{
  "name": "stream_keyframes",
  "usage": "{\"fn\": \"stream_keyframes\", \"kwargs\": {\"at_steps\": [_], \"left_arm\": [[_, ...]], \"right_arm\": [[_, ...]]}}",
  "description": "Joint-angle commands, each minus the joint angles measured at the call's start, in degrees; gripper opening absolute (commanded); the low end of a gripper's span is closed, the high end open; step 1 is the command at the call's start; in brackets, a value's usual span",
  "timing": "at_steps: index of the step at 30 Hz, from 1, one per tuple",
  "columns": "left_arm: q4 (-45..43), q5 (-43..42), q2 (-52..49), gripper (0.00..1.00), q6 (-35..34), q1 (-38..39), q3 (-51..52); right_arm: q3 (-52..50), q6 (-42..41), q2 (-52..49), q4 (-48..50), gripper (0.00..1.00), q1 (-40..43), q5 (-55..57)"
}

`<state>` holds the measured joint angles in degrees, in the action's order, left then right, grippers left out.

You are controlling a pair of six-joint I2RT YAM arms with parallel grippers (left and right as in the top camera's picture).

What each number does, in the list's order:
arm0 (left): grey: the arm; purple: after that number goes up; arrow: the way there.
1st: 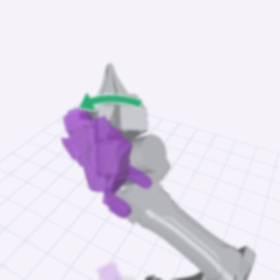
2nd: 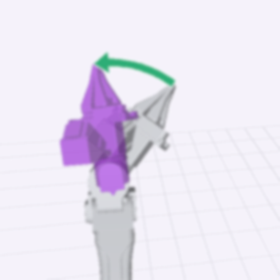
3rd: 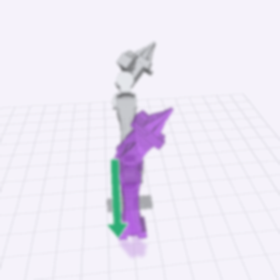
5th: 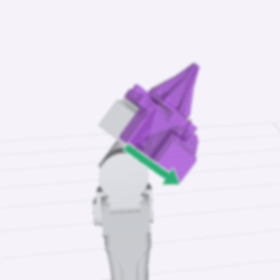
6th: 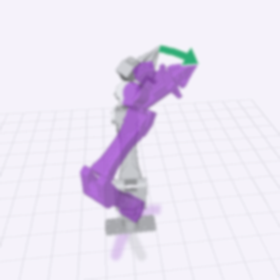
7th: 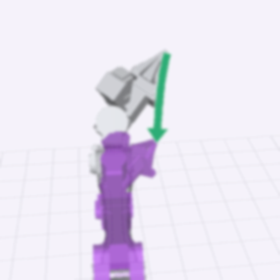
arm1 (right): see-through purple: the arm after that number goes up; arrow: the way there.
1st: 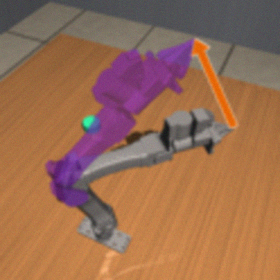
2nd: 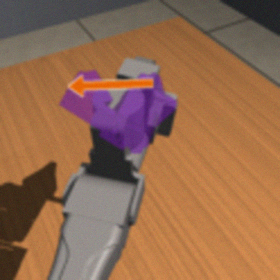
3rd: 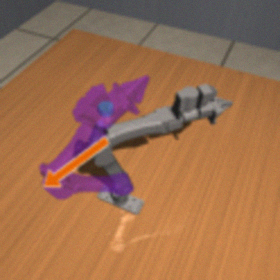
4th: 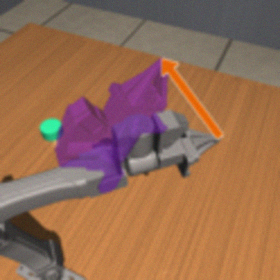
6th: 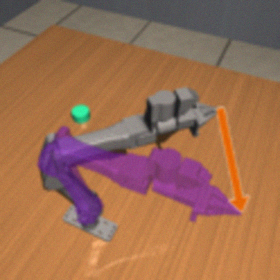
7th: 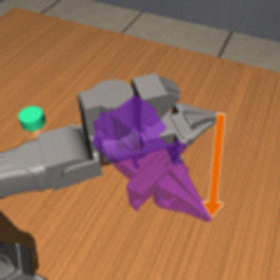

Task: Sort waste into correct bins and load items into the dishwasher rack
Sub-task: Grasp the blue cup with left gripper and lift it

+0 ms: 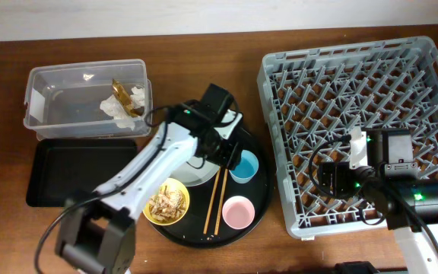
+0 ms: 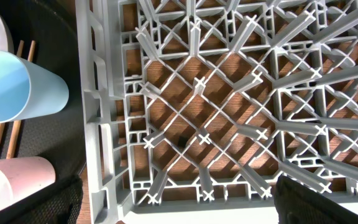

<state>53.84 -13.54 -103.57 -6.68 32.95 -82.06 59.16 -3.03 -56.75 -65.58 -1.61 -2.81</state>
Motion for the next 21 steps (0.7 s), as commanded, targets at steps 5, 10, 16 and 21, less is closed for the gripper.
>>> {"fn": "stream_keyframes", "kwargs": {"at_steps": [5, 10, 16, 21], "left_arm": [[-5.7, -0.2, -7.4, 0.11, -0.2, 1.2, 0.5], [-4.8, -0.2, -7.0, 0.00, -0.2, -0.5, -1.2], [-5.1, -15.9, 3.4, 0.00, -4.7, -15.1, -3.4], [-15.6, -60.3, 2.9, 0.00, -4.6, -22.1, -3.3]], "right_arm": [[1.1, -0.5, 0.1, -0.1, 0.99, -0.3, 0.3], [1.1, -0.4, 0.1, 0.0, 0.99, -0.3, 0.6], [1.2, -6.0, -0.2, 5.7, 0.99, 2.8, 5.0], [1.2, 7.6, -5.5, 15.0, 0.99, 4.3, -40.5]]}}
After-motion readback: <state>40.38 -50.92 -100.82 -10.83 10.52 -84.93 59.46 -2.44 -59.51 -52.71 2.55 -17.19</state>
